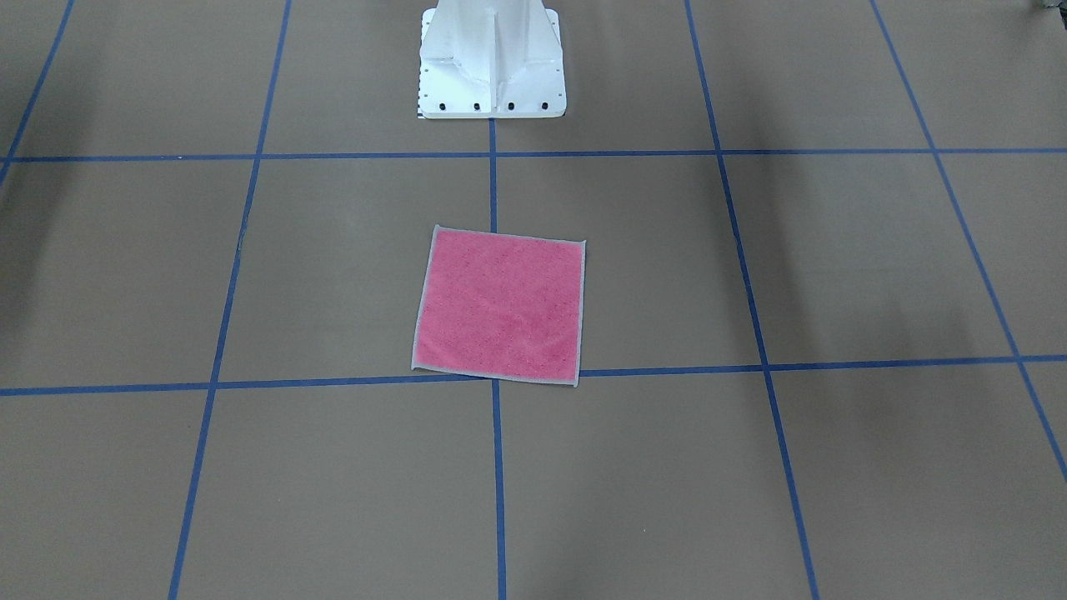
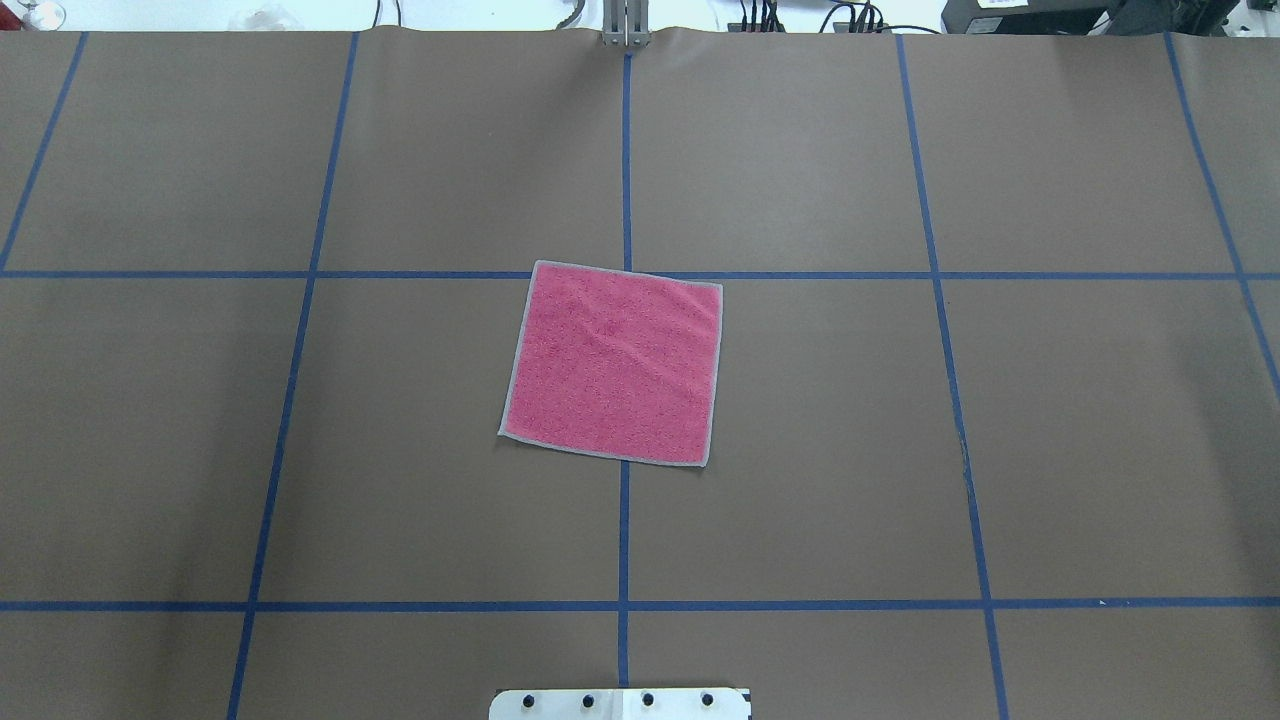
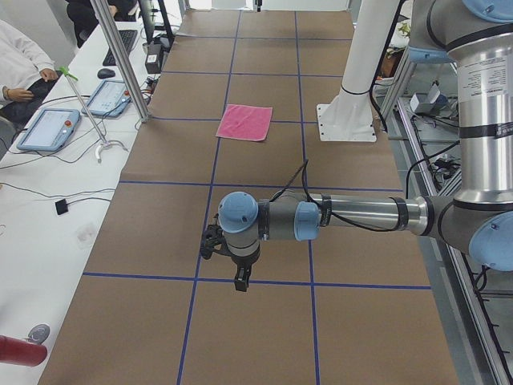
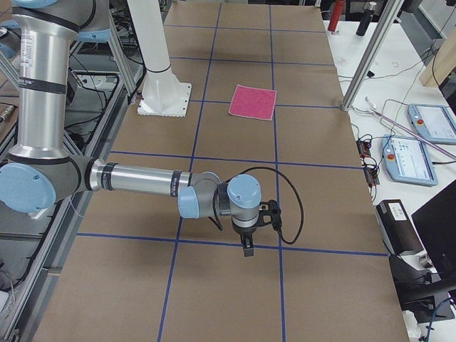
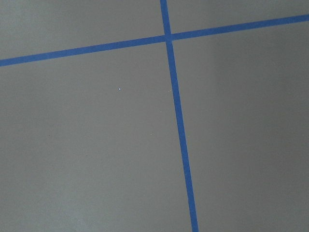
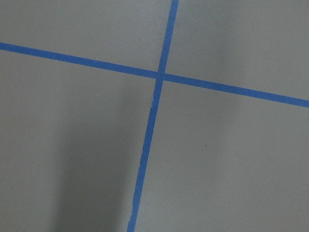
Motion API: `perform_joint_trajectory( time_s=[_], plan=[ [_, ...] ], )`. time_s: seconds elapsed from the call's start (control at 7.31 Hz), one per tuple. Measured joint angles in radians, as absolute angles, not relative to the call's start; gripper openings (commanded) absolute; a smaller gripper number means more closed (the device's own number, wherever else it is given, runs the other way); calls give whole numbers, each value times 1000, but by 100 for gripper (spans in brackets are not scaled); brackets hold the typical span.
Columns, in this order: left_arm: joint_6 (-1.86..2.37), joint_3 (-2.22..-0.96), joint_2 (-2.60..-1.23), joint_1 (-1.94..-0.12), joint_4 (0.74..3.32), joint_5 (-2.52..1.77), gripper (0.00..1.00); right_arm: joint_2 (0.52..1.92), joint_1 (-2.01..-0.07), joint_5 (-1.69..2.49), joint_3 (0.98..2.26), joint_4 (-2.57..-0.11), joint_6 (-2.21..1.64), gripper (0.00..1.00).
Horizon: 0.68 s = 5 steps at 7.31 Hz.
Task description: Fold towel twice with both arms
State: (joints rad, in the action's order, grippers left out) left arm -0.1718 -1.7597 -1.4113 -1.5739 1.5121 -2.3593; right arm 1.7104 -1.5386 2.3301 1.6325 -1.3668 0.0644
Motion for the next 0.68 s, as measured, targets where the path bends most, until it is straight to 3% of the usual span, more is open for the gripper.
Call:
perform_joint_trajectory(
  time_s=[0.68],
  plan=[
    [-170, -1761, -1413, -1574, 1524, -2355, 100, 1710, -1539, 2330, 1634, -1367, 63, 100]
  ],
)
